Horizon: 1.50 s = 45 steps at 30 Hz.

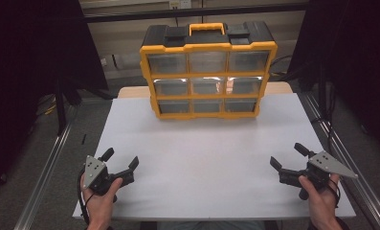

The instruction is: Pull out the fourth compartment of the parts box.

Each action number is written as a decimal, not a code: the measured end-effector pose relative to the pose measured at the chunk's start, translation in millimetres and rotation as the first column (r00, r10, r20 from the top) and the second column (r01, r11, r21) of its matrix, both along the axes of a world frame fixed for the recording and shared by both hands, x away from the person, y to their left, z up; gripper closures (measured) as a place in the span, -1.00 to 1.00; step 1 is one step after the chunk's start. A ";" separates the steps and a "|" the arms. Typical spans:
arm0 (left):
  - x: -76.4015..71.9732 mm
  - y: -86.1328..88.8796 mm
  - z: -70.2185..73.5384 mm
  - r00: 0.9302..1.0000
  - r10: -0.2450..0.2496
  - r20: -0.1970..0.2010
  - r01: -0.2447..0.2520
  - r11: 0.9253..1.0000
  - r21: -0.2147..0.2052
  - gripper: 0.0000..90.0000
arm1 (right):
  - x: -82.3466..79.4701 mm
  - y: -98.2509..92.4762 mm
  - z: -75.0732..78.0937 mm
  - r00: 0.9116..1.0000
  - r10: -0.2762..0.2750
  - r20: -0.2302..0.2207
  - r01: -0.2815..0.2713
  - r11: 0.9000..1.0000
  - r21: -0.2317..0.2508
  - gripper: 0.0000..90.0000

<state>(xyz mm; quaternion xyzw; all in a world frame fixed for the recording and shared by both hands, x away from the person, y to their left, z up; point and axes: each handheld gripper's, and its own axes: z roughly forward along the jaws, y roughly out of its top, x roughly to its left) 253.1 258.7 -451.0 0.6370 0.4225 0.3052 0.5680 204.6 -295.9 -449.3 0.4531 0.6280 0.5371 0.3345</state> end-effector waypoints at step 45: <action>73.0 -45.1 6.9 0.990 -0.106 0.088 0.091 0.983 0.158 -0.94 | 3.7 13.1 -3.8 0.998 0.066 -0.024 -0.066 0.998 -0.012 -0.97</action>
